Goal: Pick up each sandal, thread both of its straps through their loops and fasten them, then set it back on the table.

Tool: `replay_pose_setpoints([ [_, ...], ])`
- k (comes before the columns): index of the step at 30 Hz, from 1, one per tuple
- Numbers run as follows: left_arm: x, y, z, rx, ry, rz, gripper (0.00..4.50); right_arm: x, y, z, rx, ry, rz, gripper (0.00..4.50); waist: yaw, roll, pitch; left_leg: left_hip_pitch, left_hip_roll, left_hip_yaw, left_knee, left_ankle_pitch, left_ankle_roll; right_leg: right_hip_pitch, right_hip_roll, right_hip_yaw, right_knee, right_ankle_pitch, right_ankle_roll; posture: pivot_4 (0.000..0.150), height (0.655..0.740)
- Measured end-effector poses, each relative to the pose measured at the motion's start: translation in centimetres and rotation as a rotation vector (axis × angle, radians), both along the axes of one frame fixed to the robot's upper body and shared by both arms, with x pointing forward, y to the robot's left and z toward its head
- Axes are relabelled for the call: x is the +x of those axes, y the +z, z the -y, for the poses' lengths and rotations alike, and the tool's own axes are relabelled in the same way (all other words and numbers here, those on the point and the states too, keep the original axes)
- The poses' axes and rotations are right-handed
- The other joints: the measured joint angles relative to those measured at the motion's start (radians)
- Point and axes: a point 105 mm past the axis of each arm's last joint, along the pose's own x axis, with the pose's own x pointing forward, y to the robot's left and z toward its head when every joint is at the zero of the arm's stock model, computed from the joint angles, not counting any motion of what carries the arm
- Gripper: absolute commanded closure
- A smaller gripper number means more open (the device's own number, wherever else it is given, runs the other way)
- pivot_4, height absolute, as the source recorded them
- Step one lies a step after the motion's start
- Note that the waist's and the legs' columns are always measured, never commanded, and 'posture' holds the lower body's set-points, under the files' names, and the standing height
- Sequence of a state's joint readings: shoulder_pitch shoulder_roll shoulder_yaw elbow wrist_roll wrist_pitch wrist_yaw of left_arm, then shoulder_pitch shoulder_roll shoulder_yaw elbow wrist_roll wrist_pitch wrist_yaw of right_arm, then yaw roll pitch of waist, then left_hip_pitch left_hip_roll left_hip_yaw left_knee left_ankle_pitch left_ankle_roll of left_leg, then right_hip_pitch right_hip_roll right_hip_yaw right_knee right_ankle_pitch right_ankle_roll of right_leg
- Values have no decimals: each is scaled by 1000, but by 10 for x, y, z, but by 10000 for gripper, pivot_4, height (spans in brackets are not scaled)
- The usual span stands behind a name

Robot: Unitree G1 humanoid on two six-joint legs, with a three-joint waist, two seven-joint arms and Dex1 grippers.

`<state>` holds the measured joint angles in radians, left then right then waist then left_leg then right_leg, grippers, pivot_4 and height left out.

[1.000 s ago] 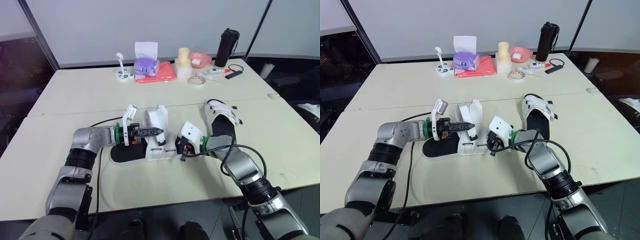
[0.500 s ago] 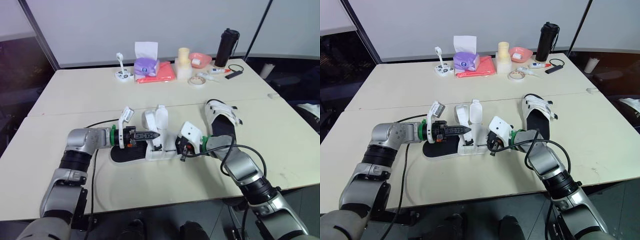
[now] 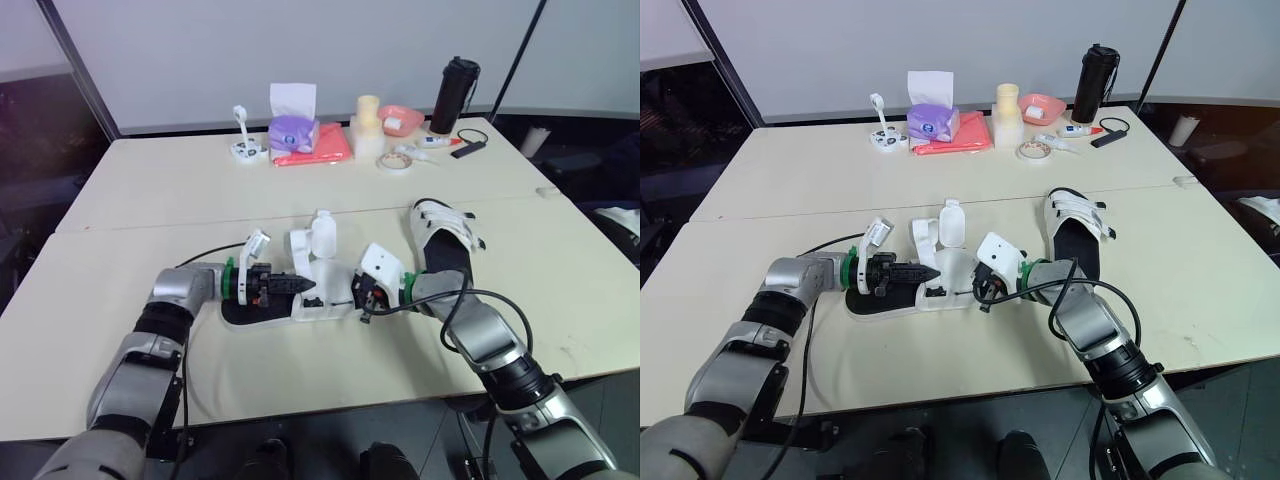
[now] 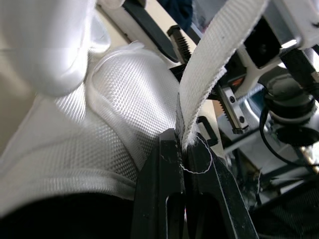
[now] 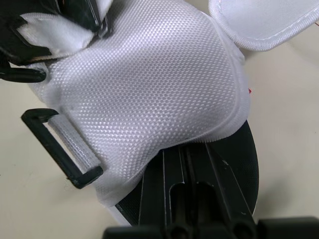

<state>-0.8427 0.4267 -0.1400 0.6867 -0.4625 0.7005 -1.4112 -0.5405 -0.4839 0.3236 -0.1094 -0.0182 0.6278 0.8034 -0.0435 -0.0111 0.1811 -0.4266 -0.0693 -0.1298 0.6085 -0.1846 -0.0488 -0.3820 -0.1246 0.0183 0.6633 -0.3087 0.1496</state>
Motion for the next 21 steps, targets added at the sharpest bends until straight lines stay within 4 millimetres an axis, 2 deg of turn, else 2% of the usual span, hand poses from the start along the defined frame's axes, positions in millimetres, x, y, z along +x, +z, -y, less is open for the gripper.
replay_pose_setpoints([
  [21,0,14,4,-39,-55,26,44549,-1,-1,-2,-1,-2,-3,45000,-1,0,0,0,0,0,0,0,0,0,0,0,0,0,0,1500,7400],
])
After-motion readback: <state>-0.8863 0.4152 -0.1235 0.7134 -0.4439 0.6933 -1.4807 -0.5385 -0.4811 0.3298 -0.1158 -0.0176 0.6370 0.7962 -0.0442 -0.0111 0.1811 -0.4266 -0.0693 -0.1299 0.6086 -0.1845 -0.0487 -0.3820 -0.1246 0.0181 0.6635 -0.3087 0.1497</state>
